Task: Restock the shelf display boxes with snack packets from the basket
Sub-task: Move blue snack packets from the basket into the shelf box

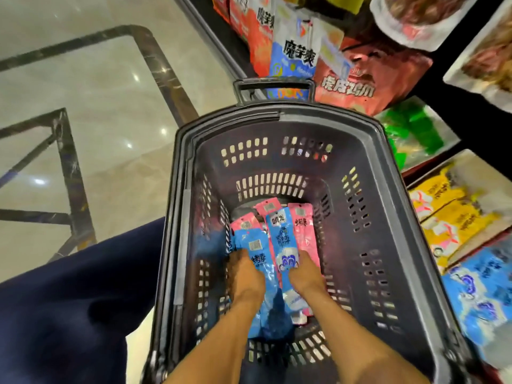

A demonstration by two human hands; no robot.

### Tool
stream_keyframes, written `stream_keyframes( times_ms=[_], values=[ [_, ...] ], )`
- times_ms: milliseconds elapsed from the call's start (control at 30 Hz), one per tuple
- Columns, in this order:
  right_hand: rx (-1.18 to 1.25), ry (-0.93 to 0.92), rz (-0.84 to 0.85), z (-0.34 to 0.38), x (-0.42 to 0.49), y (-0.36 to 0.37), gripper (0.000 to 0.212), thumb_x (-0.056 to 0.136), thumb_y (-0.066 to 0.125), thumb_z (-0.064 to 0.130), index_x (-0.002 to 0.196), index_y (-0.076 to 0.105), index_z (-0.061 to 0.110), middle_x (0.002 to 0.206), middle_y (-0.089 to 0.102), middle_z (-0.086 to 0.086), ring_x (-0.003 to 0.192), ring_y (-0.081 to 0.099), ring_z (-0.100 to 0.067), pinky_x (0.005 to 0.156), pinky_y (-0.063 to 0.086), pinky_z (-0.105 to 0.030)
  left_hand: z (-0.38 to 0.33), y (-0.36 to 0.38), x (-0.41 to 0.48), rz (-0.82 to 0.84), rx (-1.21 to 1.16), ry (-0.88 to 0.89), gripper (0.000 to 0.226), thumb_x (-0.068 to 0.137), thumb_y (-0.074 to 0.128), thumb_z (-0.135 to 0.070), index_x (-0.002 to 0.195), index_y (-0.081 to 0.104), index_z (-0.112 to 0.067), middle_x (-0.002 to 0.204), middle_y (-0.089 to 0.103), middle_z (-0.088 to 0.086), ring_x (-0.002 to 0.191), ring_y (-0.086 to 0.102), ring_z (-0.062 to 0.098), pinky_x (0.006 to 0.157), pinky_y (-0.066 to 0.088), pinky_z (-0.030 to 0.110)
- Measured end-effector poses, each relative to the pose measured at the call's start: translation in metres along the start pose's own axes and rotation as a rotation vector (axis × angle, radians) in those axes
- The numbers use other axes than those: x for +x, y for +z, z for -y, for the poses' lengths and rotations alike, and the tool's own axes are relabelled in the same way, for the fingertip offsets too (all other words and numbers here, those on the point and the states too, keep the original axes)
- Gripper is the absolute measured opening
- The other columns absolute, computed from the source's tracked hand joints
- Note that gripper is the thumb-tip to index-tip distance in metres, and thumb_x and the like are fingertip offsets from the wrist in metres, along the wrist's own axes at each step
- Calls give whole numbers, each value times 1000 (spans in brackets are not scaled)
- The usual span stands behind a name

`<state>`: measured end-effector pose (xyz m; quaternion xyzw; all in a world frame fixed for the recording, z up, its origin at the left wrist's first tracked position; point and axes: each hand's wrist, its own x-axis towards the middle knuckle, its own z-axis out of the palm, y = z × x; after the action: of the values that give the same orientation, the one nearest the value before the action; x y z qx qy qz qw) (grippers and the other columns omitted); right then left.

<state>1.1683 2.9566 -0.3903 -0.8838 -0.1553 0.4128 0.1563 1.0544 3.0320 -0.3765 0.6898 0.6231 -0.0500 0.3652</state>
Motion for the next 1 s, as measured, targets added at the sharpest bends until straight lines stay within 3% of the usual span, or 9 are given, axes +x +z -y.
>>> stream_keyframes(
  times_ms=[100, 233, 300, 400, 467, 633, 833, 933, 1000],
  values=[
    [36, 38, 6, -16, 2, -5, 36, 81, 59, 14, 117, 55, 19, 112, 68, -13, 99, 65, -31, 84, 53, -36, -7, 21, -8, 130, 8, -96, 44, 91, 47, -9, 134, 44, -2, 135, 48, 16, 122, 49, 33, 95, 43, 31],
    [40, 30, 40, -30, 3, -2, 42, 75, 68, 33, 113, 51, 29, 107, 68, -3, 96, 65, -26, 84, 55, -38, -10, 55, -26, 202, 138, -185, 87, 95, 52, -36, 152, 0, 3, 157, 8, 18, 144, 17, 36, 113, 28, 40],
    [2, 21, 47, -33, 3, -1, 49, 69, 74, 44, 110, 48, 33, 104, 68, 2, 95, 65, -24, 83, 54, -37, -10, 65, -32, 177, 143, -189, 105, 89, 58, -50, 152, -7, 3, 157, 5, 16, 144, 11, 37, 115, 24, 40],
    [-80, 5, 83, -33, -2, -2, 51, 73, 76, 34, 118, 52, 27, 109, 69, 0, 100, 65, -24, 83, 52, -31, 1, 76, -26, 124, 167, -184, 117, 80, 64, -60, 152, -6, 1, 157, 10, 14, 143, 13, 37, 116, 20, 41],
    [-144, 11, 72, -36, 0, -3, 45, 76, 71, 28, 119, 56, 23, 114, 68, -4, 106, 64, -26, 85, 50, -30, 6, 74, -19, 111, 191, -180, 112, 78, 68, -51, 152, 1, -1, 156, 16, 12, 142, 19, 35, 114, 26, 40],
    [-127, 72, -14, -41, 2, -11, 44, 79, 62, 20, 122, 50, 19, 117, 63, -10, 109, 62, -30, 79, 48, -34, 14, 68, -6, 45, 131, -165, 68, 81, 62, -22, 141, 34, -4, 143, 40, 16, 133, 38, 36, 110, 35, 39],
    [-79, 98, 4, -47, -11, -16, 41, 79, 67, 25, 118, 55, 22, 116, 66, -7, 106, 64, -28, 83, 52, -34, 52, 99, 20, 62, -109, -173, 52, 61, 46, -21, 113, 52, -20, 99, 65, 11, 90, 65, 36, 80, 56, 44],
    [-46, 112, 9, -46, -19, -22, 41, 80, 68, 26, 119, 56, 21, 120, 65, -8, 109, 63, -28, 86, 51, -33, 15, 60, -9, 105, -194, -146, 32, 72, 48, -6, 102, 56, -15, 84, 66, 11, 70, 62, 29, 63, 50, 31],
    [-28, 100, 20, -40, -28, -29, 43, 79, 70, 29, 119, 58, 19, 121, 65, -10, 110, 63, -29, 88, 52, -34, 1, 43, -21, 109, -224, -127, 31, 79, 50, 1, 105, 59, -13, 86, 66, 13, 72, 61, 30, 62, 42, 28]
  ],
)
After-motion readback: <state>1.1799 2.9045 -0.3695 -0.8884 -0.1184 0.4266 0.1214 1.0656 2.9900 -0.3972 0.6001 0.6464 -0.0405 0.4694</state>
